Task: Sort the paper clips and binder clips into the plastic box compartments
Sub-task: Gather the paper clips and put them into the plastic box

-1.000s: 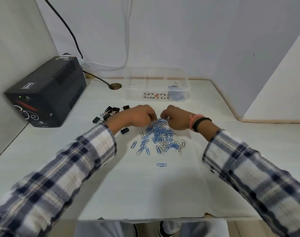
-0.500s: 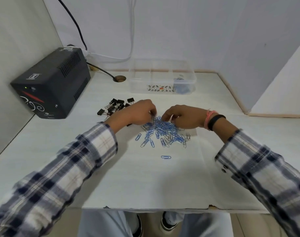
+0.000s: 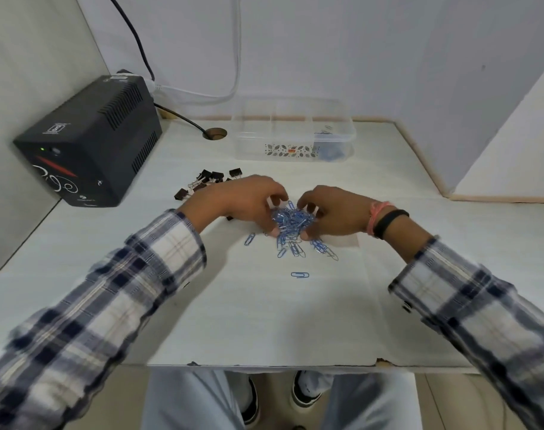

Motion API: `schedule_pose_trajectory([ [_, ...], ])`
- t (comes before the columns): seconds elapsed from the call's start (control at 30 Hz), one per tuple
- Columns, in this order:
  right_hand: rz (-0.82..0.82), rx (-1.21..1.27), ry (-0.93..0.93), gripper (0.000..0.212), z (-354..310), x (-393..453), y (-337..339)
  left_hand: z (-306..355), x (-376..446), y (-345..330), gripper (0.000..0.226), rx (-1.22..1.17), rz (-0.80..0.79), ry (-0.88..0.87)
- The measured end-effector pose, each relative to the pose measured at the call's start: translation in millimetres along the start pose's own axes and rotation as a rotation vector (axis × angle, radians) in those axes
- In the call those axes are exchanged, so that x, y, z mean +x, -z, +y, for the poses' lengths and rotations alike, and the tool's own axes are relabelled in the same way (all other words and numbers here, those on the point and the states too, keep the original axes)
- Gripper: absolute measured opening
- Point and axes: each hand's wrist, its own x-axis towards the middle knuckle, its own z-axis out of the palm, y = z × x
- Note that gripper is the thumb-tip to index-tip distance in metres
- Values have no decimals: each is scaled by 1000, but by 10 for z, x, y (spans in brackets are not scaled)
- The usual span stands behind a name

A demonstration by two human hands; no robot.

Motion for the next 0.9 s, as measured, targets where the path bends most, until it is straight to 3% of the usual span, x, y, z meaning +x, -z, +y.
schedule_pose_trajectory([
  [0.07, 42, 75, -13, 64, 32, -31, 18, -14, -18, 8, 79, -94, 52, -4],
  [0.13, 42, 116, -41, 70, 94, -96, 47, -61, -68, 29, 87, -124, 29, 9],
  [0.2, 17, 56, -80, 82, 120, -126, 46, -74, -92, 34, 101, -36, -6, 28],
  [0.27, 26, -14, -84, 86, 85, -78, -15, -35, -52, -23, 102, 60, -16, 14],
  [0.47, 151, 28, 4, 41, -73, 30, -116, 79, -1, -111, 40, -1, 100, -54],
  [0.7, 332, 157, -10, 20, -52, 16, -212, 1, -29, -189, 18, -221, 233, -22],
  [0.9, 396, 336, -24, 4, 47, -5, -186, -18, -59, -129, 15, -497, 190, -2],
])
